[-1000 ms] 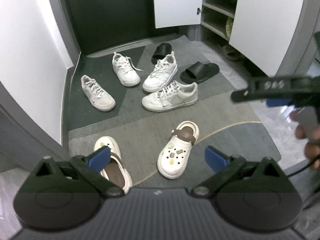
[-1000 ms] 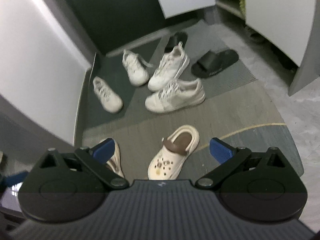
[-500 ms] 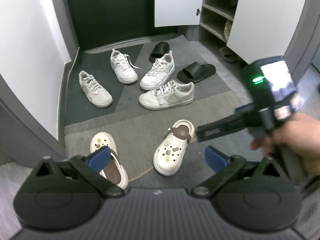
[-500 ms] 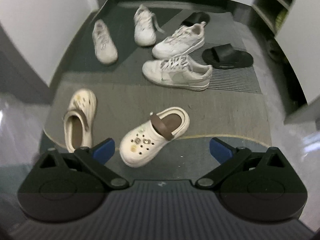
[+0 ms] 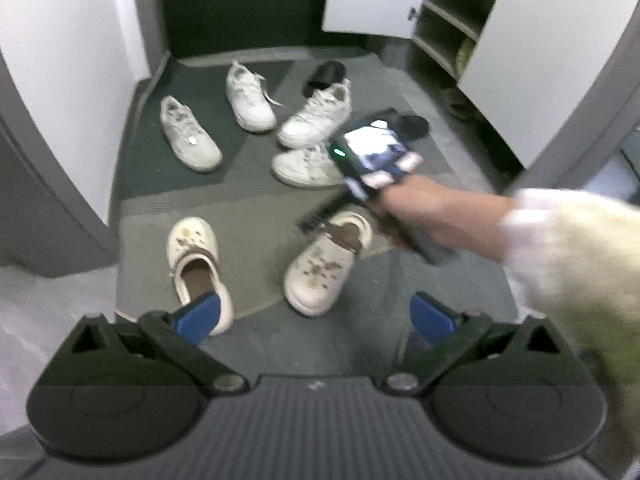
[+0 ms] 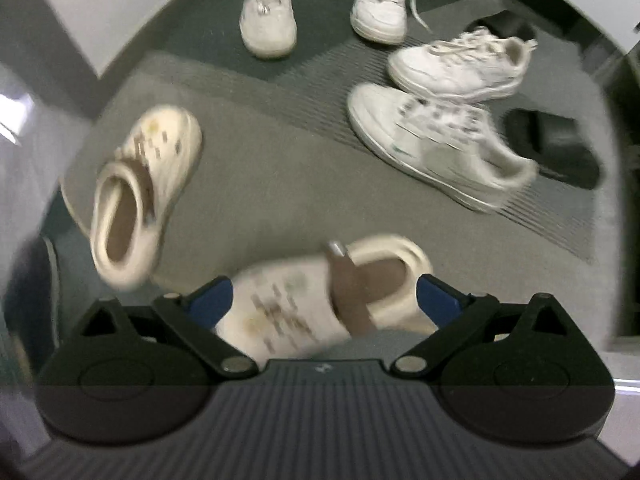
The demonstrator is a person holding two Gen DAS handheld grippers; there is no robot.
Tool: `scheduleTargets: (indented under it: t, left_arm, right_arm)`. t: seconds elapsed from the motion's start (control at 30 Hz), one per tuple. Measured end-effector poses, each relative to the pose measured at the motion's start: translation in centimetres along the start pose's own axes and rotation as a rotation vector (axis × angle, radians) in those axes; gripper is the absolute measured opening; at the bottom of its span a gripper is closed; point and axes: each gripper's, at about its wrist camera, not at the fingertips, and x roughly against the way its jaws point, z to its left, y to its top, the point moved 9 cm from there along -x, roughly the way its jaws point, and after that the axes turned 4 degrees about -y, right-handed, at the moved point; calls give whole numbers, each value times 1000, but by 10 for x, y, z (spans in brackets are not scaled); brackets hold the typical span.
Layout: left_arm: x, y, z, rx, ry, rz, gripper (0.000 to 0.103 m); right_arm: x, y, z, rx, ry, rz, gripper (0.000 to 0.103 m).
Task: Organize scattered shoes
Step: 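Grasp the cream clog by its brown strap with the right gripper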
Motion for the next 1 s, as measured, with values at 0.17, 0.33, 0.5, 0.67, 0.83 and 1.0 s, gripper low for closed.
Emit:
scheduleTargets:
  t: [0.17, 0.33, 0.5, 0.67, 0.83, 1.0]
  left_arm:
    - [-17, -6, 28, 73, -4, 88, 102]
    - [-28, -3, 55, 126, 43, 93, 102]
    - [-33, -1, 47, 88, 7, 114, 102]
    - [-37, 2, 36, 53, 5, 122, 102]
    - [-34, 6, 24, 48, -8, 102, 102]
    - [-35, 3, 12, 52, -31, 120, 102]
  right_arm:
    - [-58, -5, -6, -113, 55, 45, 100]
    - [-100, -17, -27, -168, 48, 85, 100]
    - [-110, -19, -40, -172, 69, 95, 100]
    - [-102, -21, -18, -143, 220, 85, 99]
    - [-88, -23, -2, -153, 366, 88, 99]
    - [-83, -30, 3, -127, 438, 103, 101]
